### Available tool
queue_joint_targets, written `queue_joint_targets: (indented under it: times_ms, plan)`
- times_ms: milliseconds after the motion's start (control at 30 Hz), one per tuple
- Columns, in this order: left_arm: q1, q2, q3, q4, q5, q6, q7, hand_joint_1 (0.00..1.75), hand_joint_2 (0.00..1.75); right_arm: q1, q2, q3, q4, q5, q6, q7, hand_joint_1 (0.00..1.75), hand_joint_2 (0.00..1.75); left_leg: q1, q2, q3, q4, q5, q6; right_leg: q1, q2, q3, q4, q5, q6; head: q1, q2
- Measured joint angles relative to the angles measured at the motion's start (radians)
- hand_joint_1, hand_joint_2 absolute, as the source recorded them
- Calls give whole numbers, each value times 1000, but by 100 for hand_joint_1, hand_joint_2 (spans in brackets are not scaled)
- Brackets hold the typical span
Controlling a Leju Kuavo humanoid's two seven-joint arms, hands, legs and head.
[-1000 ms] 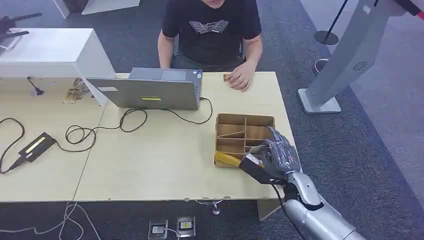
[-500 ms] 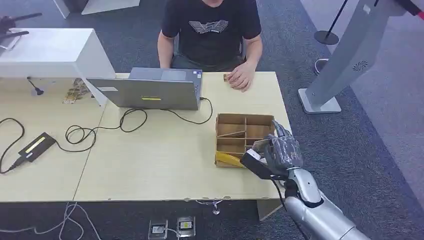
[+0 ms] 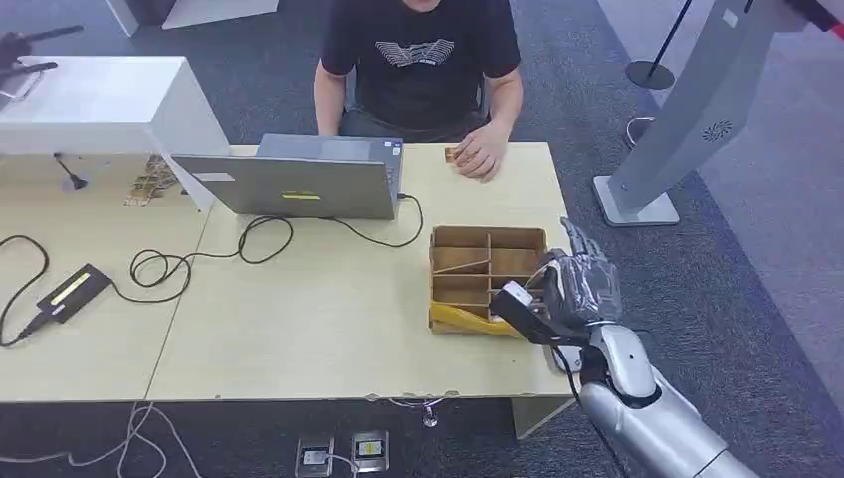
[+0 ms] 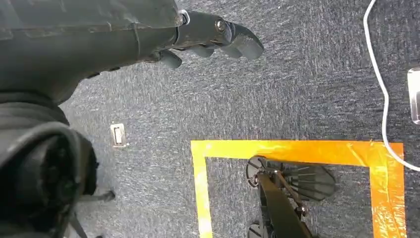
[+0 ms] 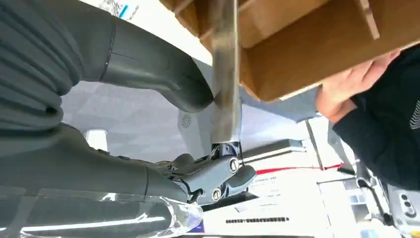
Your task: Pass the card to the sensor for recognition and then transmit it.
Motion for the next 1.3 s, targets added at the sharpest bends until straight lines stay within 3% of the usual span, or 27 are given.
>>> queue_joint_targets:
  times_ms: [700, 900, 1300]
  plan:
    - [1, 0, -3, 0, 6, 0, 0, 0, 0, 31, -18, -84, -140, 41, 27, 18, 175, 175, 0, 0, 0, 0, 0, 0, 0, 0, 0, 0, 0, 0, 0, 0]
    - [1, 0, -8, -2, 5, 0, -8, 0, 0, -17, -22, -89, -163, 60, 105, 32, 175, 175, 0, 0, 0, 0, 0, 0, 0, 0, 0, 0, 0, 0, 0, 0]
    - [-4, -9, -29, -11, -8, 0, -11, 0, 0, -94, -12, -84, -148, 34, 126, 32, 175, 175, 0, 0, -1, 0, 0, 0, 0, 0, 0, 0, 0, 0, 0, 0]
